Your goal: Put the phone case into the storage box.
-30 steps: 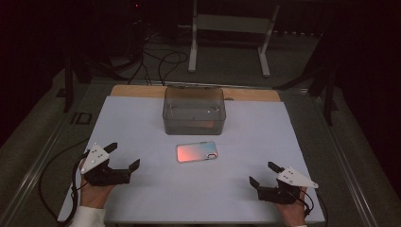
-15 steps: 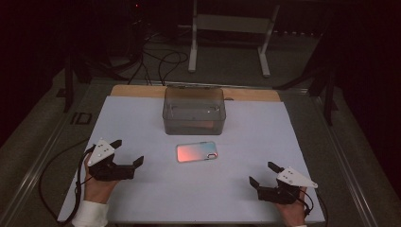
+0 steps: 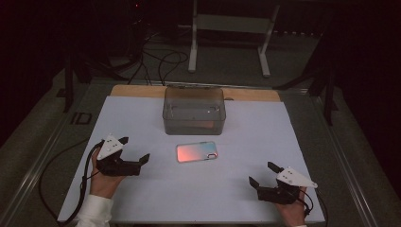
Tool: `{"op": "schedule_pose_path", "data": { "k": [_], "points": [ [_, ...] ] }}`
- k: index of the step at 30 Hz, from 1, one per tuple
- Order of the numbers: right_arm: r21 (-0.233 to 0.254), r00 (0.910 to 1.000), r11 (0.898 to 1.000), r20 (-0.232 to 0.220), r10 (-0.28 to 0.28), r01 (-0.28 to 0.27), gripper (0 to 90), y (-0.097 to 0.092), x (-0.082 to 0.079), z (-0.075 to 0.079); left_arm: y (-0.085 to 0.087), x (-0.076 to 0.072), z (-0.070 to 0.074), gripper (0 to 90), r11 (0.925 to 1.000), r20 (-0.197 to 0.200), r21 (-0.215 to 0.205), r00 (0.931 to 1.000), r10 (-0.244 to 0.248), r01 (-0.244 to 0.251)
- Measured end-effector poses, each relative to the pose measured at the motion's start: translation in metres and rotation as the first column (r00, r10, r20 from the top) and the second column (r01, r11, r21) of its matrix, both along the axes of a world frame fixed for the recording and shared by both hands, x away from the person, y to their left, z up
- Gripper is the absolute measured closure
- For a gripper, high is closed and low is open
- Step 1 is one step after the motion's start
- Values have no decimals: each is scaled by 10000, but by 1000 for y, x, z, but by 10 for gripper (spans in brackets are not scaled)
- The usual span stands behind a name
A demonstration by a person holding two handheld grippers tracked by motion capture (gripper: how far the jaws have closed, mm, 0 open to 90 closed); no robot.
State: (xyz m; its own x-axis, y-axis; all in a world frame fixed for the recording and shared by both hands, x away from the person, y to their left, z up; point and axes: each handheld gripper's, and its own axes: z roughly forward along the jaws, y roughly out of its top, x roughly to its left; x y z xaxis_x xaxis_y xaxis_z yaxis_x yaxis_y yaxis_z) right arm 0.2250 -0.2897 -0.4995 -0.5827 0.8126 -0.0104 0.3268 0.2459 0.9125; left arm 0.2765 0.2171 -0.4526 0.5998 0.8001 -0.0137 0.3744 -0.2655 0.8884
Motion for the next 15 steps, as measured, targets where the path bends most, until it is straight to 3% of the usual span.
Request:
{"op": "schedule_pose_path", "data": {
  "k": [15],
  "points": [
    [-7, 10000, 10000, -54, -17, 17, 98, 1, 0, -1, -8, 10, -5, 30, 9998, -349, 119, 9992, -183, 187]
  ]
}}
